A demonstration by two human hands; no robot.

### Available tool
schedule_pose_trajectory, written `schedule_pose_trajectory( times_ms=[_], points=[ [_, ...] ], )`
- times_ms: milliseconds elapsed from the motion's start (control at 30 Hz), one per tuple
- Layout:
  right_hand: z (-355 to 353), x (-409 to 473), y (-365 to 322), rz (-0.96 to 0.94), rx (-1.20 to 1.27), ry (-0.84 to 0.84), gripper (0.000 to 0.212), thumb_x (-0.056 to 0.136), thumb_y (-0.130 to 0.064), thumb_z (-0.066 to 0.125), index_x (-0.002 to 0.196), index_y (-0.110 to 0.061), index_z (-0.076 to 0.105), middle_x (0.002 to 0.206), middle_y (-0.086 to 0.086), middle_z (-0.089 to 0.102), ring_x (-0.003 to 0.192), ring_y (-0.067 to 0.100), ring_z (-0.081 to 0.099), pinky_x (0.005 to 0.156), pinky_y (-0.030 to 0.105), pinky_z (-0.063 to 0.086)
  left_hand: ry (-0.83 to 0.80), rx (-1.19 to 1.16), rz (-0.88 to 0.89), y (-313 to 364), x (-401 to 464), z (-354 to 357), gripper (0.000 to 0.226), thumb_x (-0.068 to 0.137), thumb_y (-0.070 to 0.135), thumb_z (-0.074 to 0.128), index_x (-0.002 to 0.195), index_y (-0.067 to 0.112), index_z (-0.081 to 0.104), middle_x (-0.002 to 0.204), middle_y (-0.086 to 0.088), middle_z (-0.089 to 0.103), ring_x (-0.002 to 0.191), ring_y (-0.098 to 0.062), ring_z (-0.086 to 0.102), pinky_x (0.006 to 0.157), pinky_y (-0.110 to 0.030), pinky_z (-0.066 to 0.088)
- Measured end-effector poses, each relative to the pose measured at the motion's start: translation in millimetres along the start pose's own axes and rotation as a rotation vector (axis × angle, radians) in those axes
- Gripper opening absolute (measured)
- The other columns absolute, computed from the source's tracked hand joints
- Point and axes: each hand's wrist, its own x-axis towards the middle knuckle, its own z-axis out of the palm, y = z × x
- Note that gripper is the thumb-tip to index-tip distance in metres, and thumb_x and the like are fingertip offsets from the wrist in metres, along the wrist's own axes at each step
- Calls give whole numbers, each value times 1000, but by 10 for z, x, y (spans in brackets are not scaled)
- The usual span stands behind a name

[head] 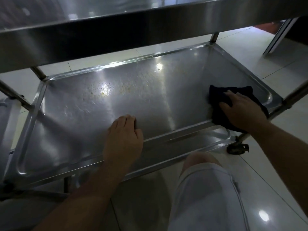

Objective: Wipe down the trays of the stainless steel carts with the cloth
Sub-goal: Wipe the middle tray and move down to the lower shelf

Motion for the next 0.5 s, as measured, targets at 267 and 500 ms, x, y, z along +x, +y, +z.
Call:
schedule_pose_trajectory(
  times_ms=[267,500],
  points=[
    [230,-32,-557,-132,-125,-172,72,105,-58,28,165,-24,7,173,-3,2,159,24,2,127,46,6,-1,32,-8,19,14,18,42,93,28,37,119,7,63,122,-13,63,114,-35,57,99,-48,46],
    [465,-397,-1361,-431,-111,-179,71,104,-60,28,165,-31,7,172,-11,2,158,16,-3,128,43,1,11,26,-3,10,11,12,48,92,30,35,125,7,63,129,-14,62,121,-34,56,105,-48,45]
  ],
)
